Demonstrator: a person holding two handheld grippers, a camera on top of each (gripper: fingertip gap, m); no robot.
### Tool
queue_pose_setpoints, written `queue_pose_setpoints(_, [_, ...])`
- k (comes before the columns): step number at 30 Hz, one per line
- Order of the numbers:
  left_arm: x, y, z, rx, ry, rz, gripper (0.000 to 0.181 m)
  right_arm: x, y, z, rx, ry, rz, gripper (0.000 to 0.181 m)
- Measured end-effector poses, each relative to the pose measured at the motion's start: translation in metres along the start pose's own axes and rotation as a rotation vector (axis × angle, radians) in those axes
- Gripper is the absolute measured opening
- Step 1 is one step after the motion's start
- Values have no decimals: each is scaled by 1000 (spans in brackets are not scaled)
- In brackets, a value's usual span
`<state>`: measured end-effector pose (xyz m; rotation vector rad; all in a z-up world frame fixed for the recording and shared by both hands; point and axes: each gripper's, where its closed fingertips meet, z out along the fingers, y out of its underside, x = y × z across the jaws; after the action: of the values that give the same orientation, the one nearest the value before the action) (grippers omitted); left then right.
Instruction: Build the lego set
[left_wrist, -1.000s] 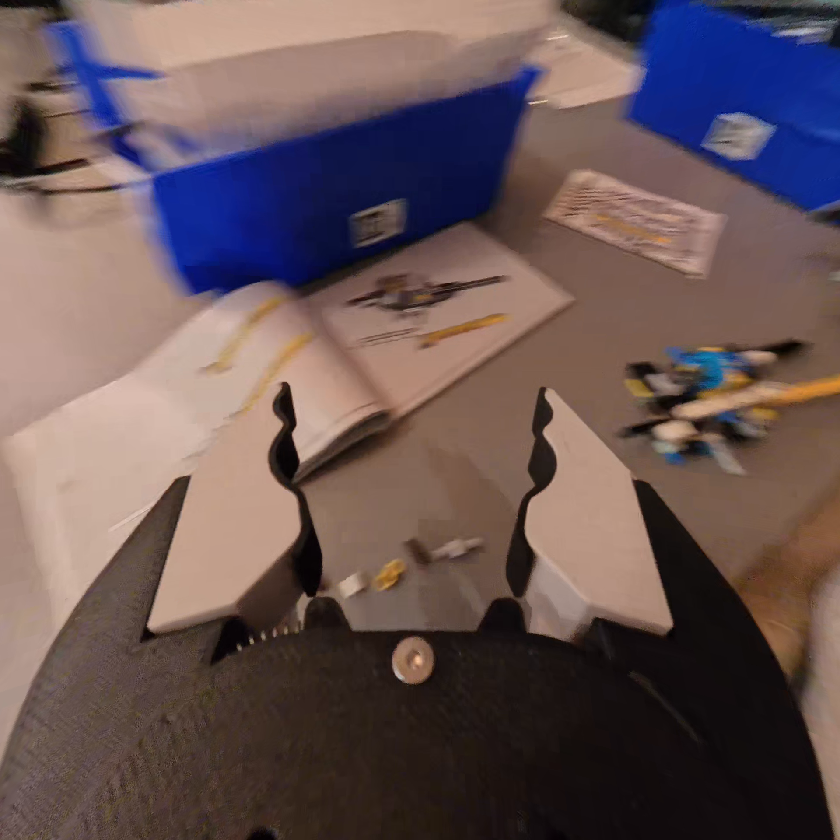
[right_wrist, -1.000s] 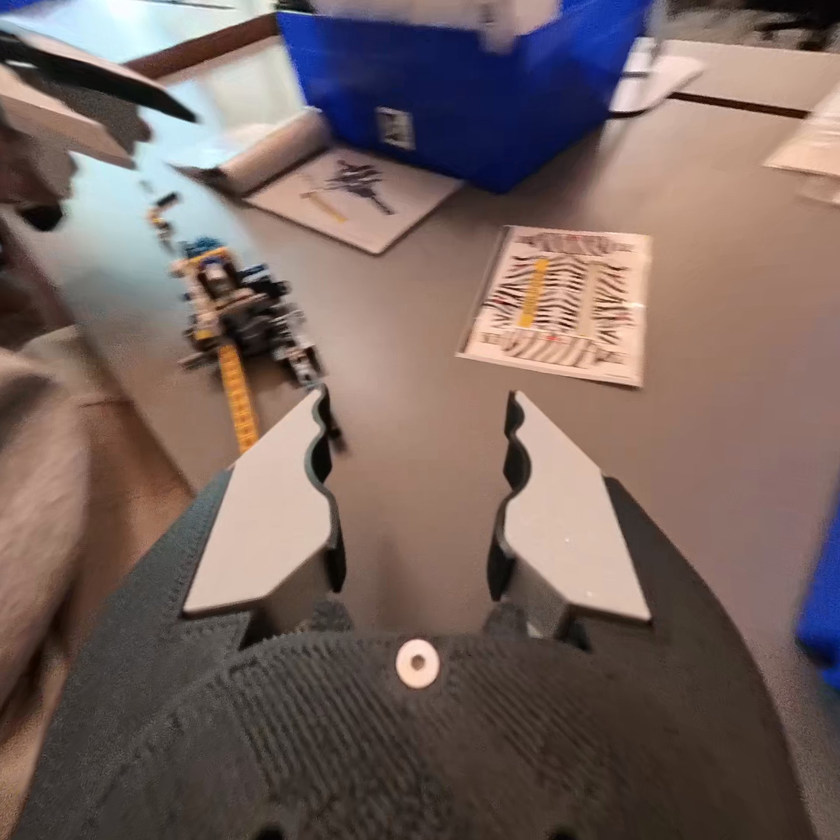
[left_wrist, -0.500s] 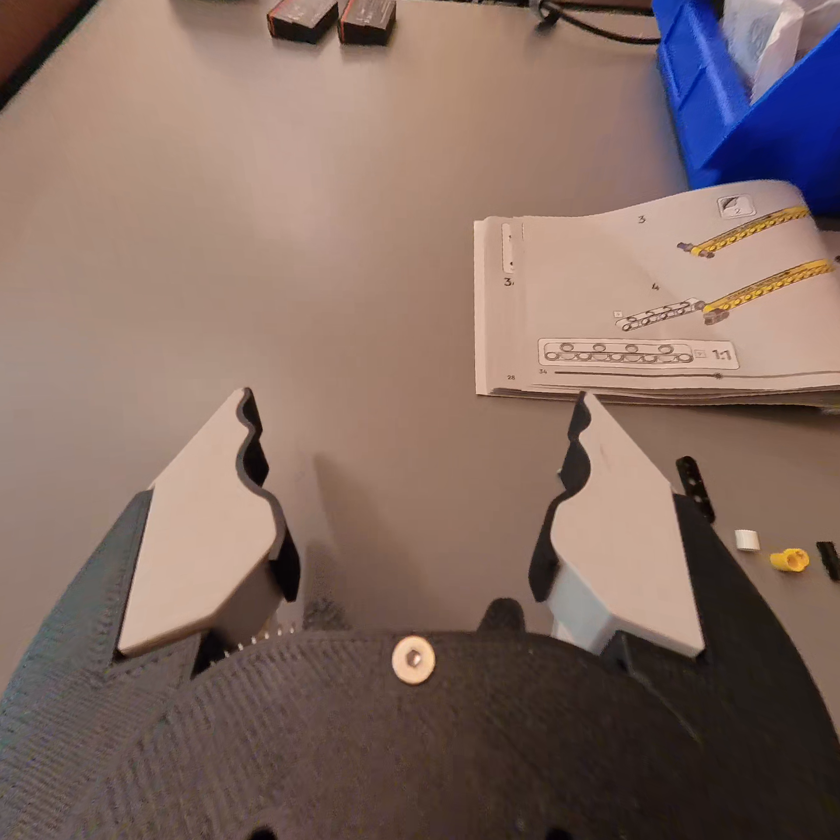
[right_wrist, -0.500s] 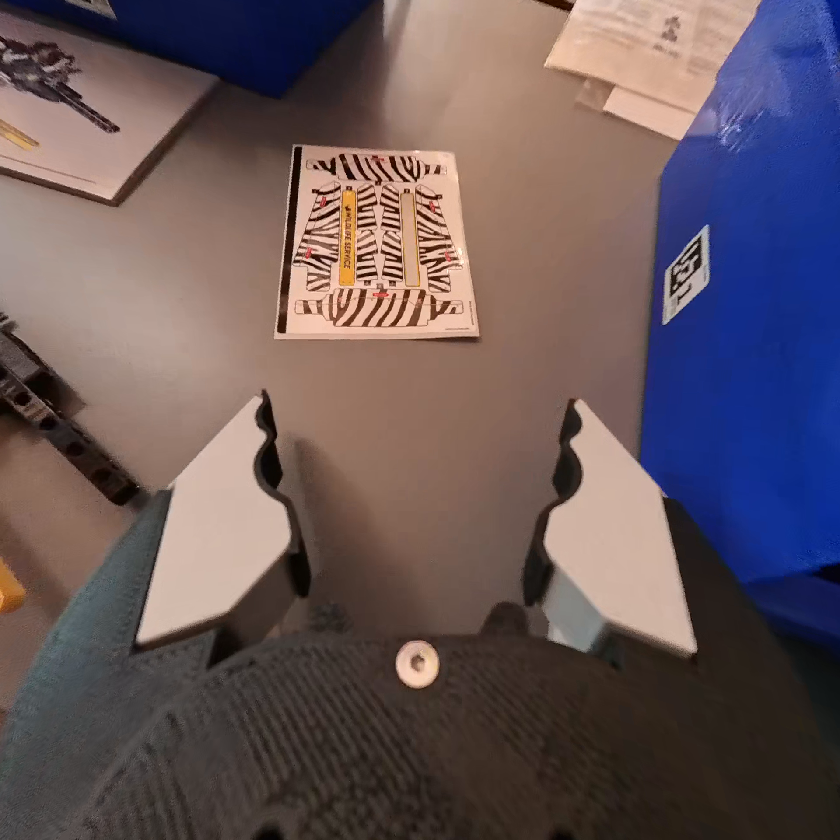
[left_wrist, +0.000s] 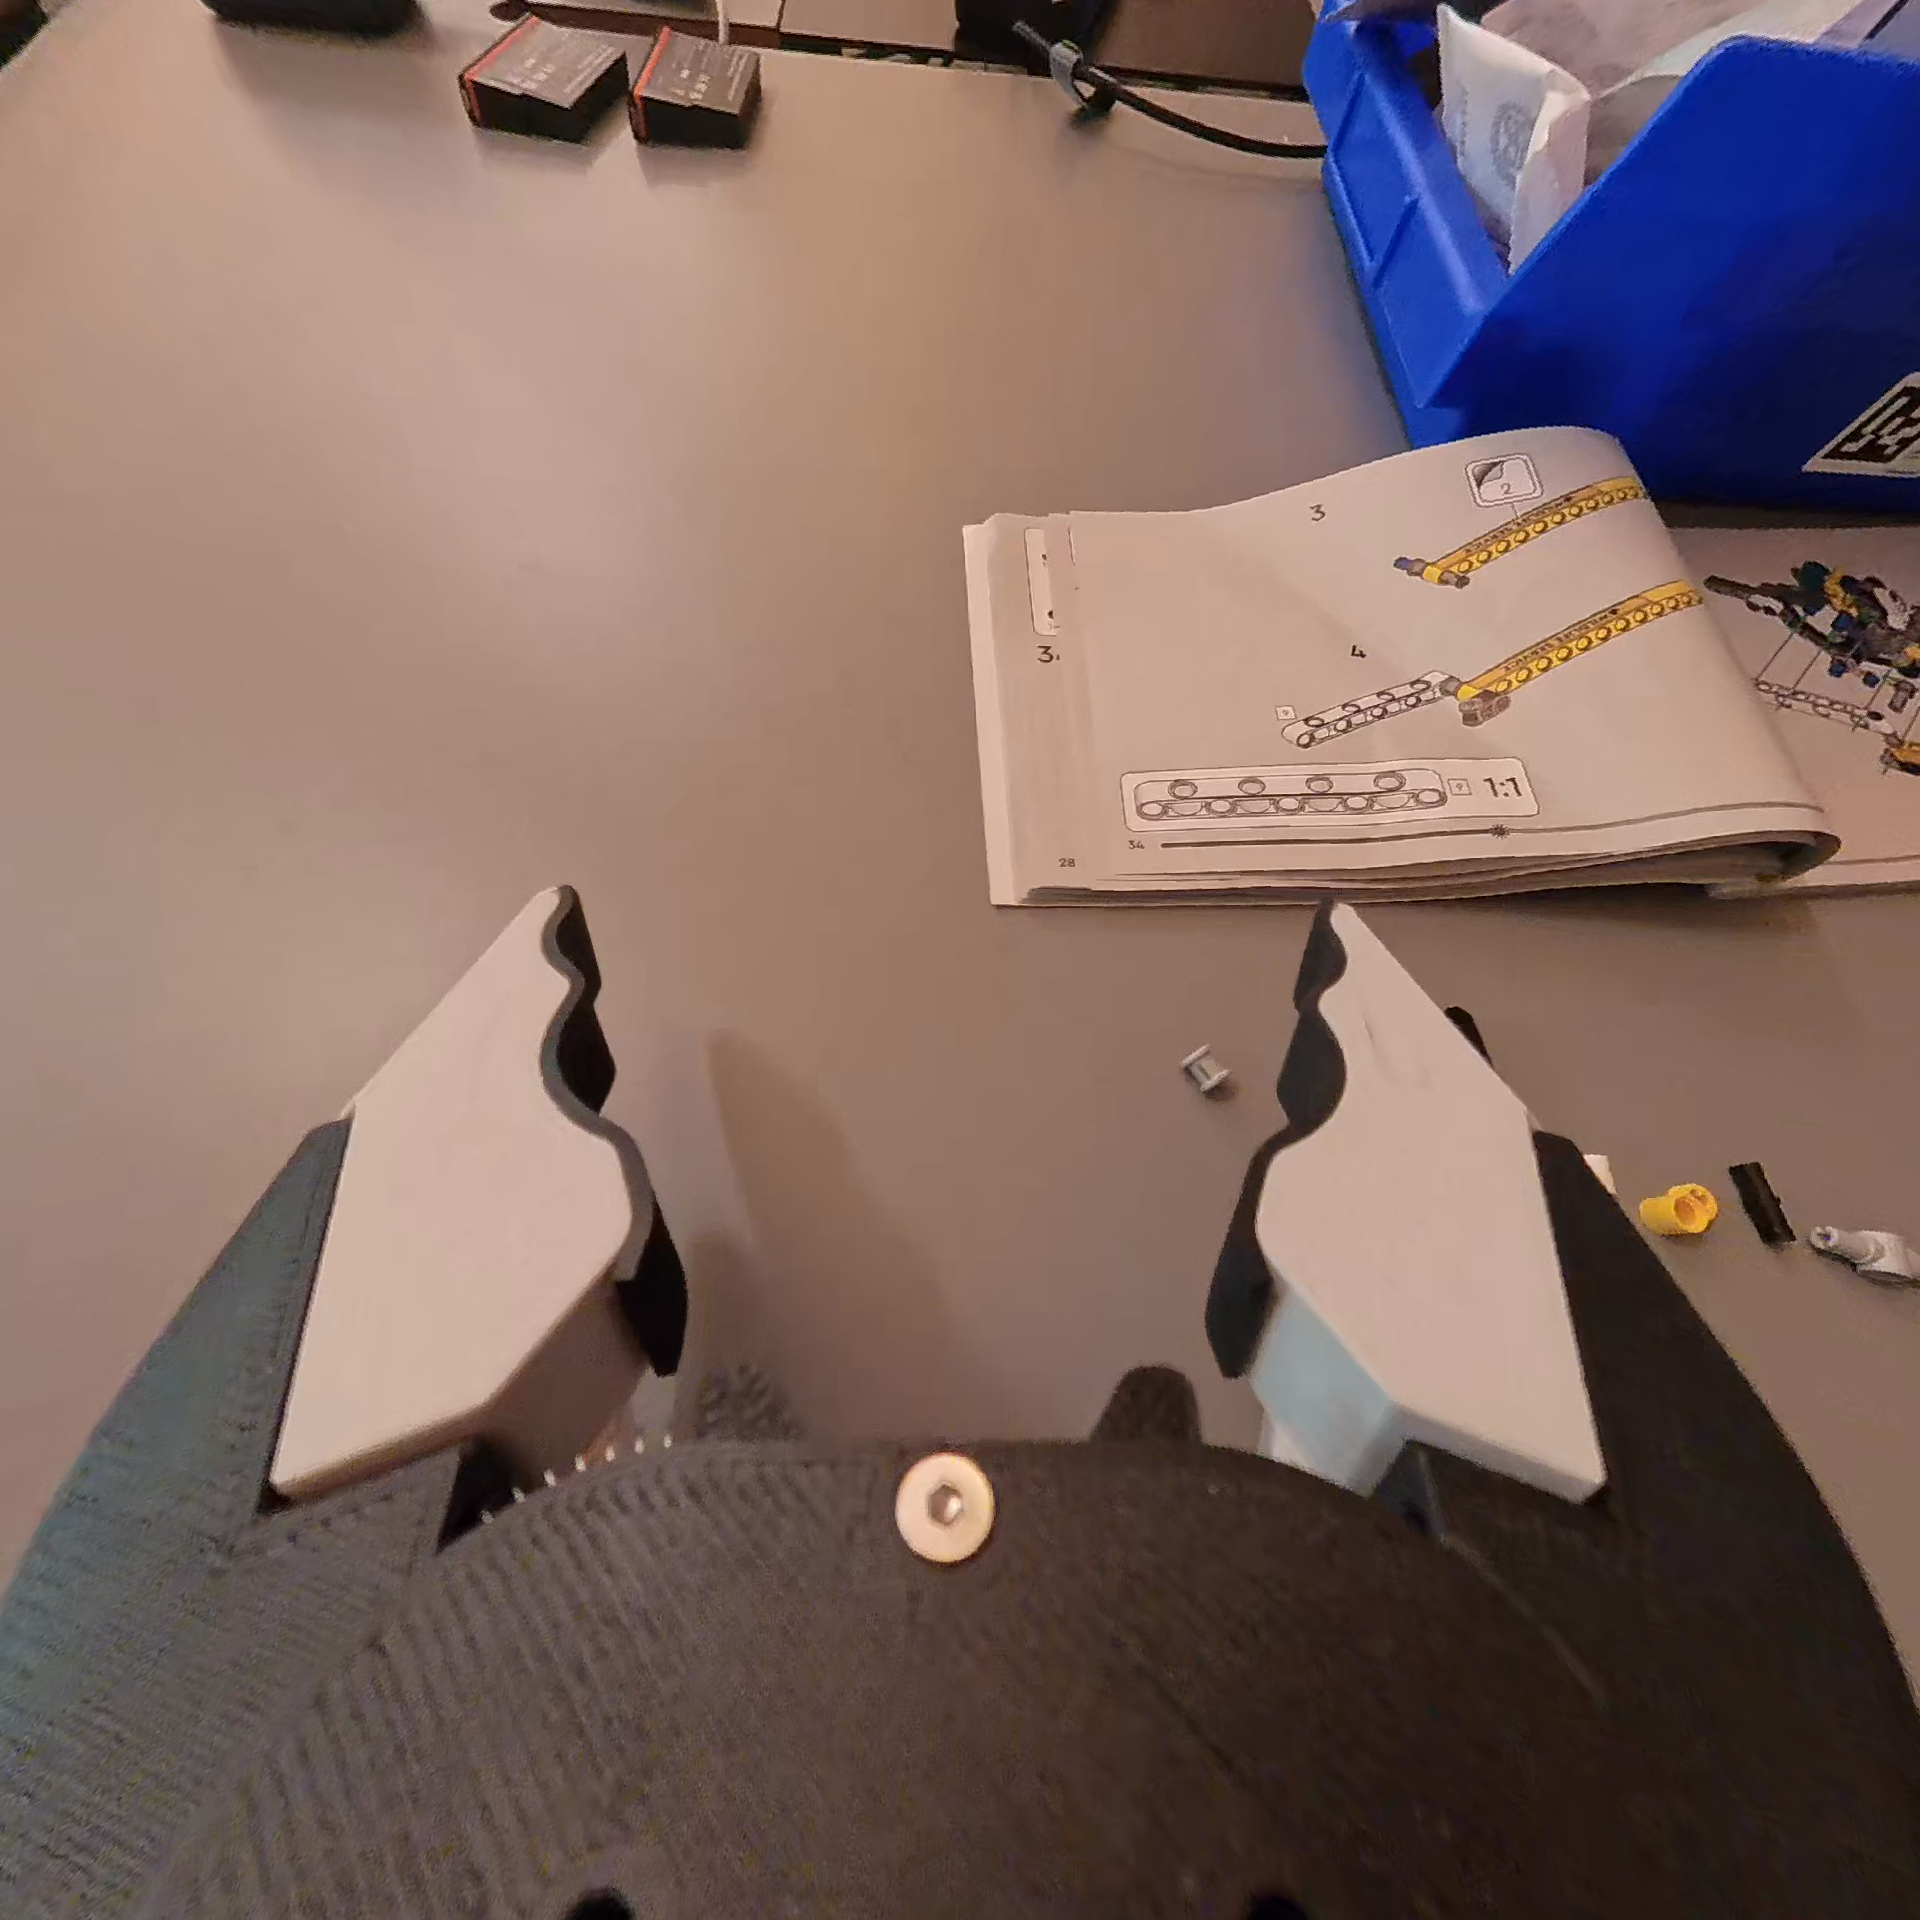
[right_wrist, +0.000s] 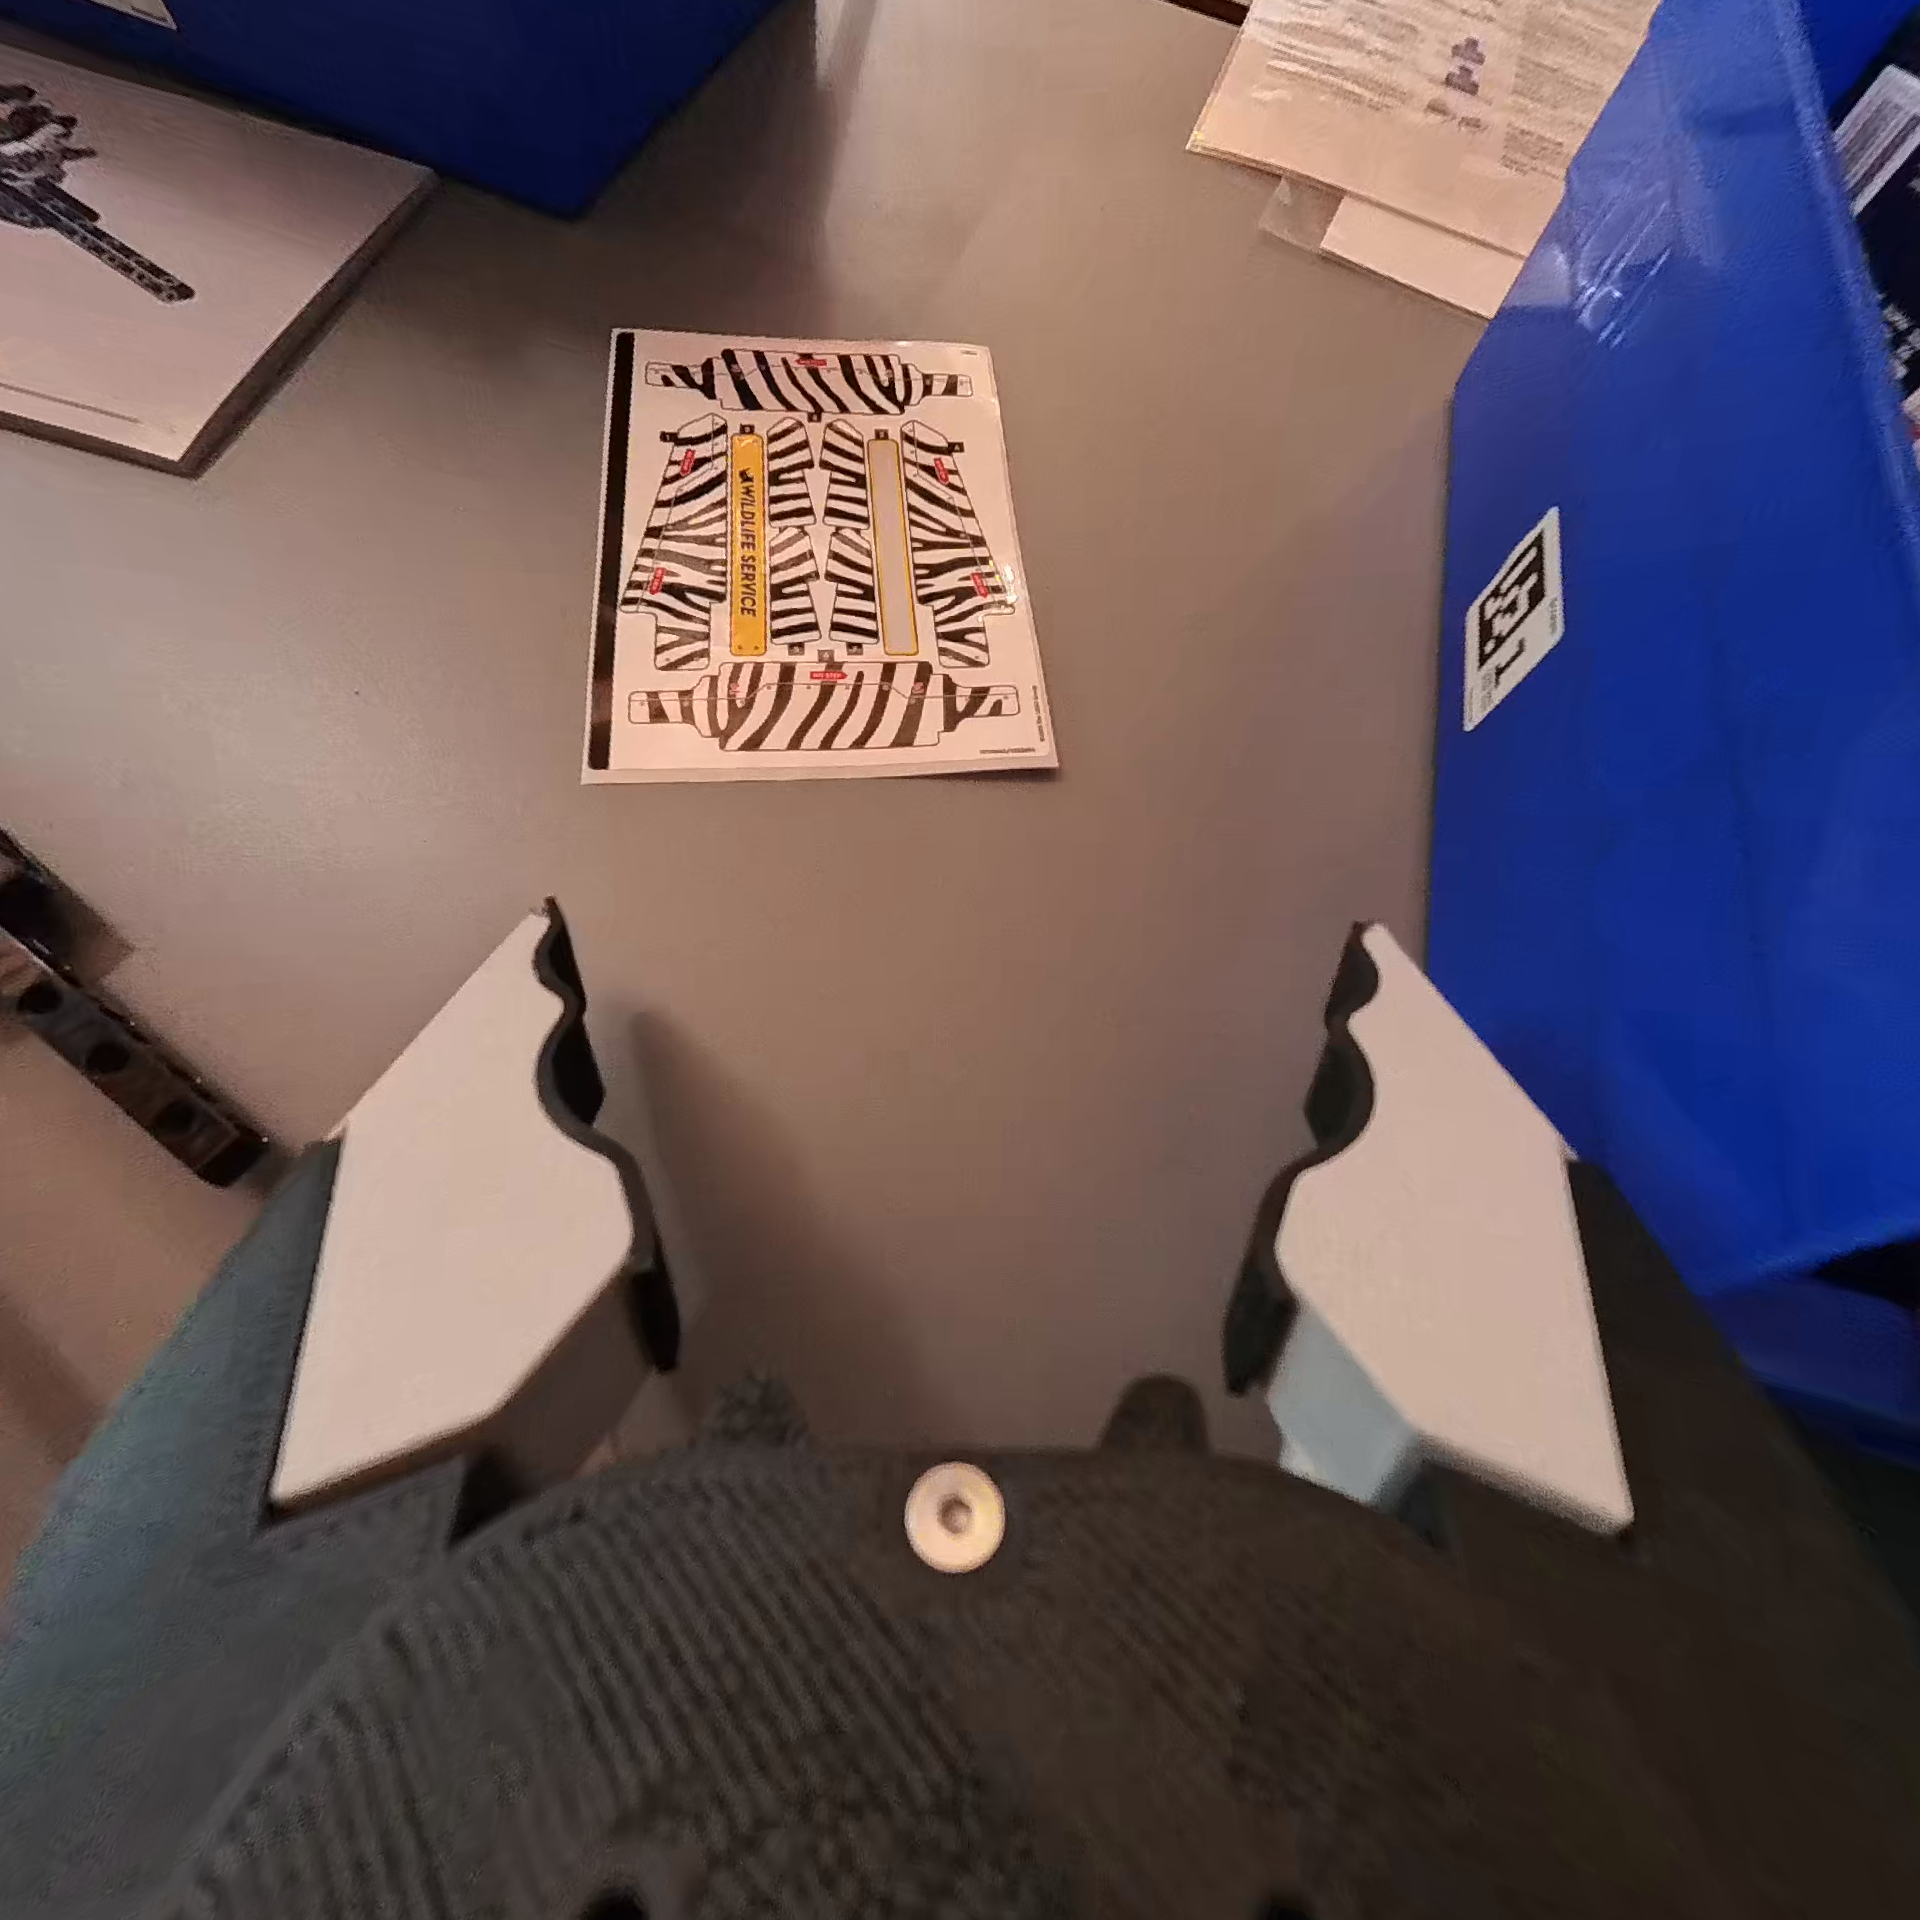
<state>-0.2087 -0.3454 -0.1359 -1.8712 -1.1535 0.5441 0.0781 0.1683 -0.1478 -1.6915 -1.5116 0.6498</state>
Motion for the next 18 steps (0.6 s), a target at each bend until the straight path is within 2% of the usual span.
queue_pose_setpoints(18, [7,1,2,-8,22,14,131,-2,5,3,-36,8,-23,148])
